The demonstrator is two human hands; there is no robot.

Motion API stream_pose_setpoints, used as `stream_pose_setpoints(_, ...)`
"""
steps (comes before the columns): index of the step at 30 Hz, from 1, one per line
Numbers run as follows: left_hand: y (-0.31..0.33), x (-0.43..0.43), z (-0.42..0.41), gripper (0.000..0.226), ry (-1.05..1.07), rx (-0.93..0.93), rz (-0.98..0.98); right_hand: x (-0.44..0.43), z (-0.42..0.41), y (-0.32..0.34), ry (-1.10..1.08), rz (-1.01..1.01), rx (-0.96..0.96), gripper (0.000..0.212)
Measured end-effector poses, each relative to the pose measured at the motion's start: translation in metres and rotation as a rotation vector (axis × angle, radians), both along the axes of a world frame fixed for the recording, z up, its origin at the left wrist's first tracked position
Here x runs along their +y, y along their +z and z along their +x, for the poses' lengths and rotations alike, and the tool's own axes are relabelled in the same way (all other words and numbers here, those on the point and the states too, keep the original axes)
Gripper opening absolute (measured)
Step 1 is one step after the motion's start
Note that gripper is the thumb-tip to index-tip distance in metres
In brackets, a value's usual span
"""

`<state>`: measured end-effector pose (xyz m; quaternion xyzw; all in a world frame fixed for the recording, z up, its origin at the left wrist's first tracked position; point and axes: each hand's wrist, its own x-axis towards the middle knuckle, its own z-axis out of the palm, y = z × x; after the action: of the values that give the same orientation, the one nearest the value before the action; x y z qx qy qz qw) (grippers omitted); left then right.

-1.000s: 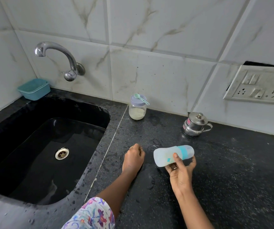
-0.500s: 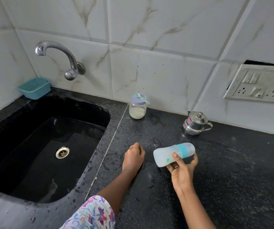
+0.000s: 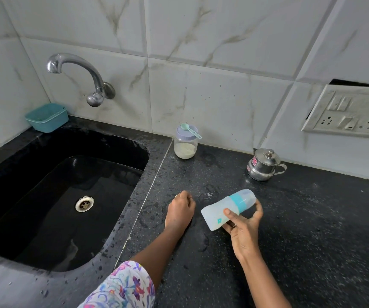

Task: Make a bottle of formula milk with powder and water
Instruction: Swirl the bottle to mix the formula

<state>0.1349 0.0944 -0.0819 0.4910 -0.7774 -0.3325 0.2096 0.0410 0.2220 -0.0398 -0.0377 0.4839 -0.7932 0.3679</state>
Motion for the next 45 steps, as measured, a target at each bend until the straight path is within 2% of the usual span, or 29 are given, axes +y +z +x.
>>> stream_pose_setpoints(4, 0.000, 0.000, 0.000, 0.010, -0.011, -0.003, 0.001, -0.003, -0.003, -0.003, -0.085, -0.050, -0.099, 0.071)
stream_pose_setpoints(8, 0.000, 0.000, 0.000, 0.009, -0.008, -0.006, -0.010, -0.001, -0.002, 0.001, 0.005, -0.011, 0.007, 0.079)
stream_pose_setpoints(12, 0.000, 0.000, 0.000, 0.010, -0.012, -0.005, -0.006, -0.003, -0.005, -0.001, -0.084, -0.058, -0.085, 0.069)
stream_pose_setpoints(17, 0.000, 0.000, 0.000, 0.009, -0.011, -0.004, -0.004, 0.001, -0.004, 0.004, 0.029, 0.007, 0.025, 0.081)
stream_pose_setpoints(21, 0.001, 0.000, 0.001, 0.009, -0.014, 0.001, 0.000, -0.003, -0.006, 0.004, -0.081, -0.035, -0.077, 0.073)
stream_pose_setpoints(24, 0.001, 0.000, 0.000, 0.009, -0.012, -0.001, 0.008, -0.001, -0.005, 0.008, 0.014, -0.016, -0.007, 0.077)
stream_pose_setpoints(29, 0.000, 0.000, 0.000, 0.009, -0.013, 0.010, 0.009, -0.002, -0.010, 0.014, 0.004, -0.074, -0.006, 0.084)
stream_pose_setpoints(32, 0.000, 0.000, 0.001, 0.009, -0.011, 0.007, 0.002, -0.002, -0.012, 0.020, 0.069, -0.088, 0.075, 0.093)
stream_pose_setpoints(40, 0.000, 0.001, 0.001, 0.010, -0.009, 0.011, 0.007, -0.002, -0.017, 0.033, 0.197, -0.168, 0.235, 0.096)
stream_pose_setpoints(45, 0.000, 0.001, 0.001, 0.009, -0.010, 0.008, 0.013, -0.002, -0.017, 0.033, 0.172, -0.208, 0.194, 0.095)
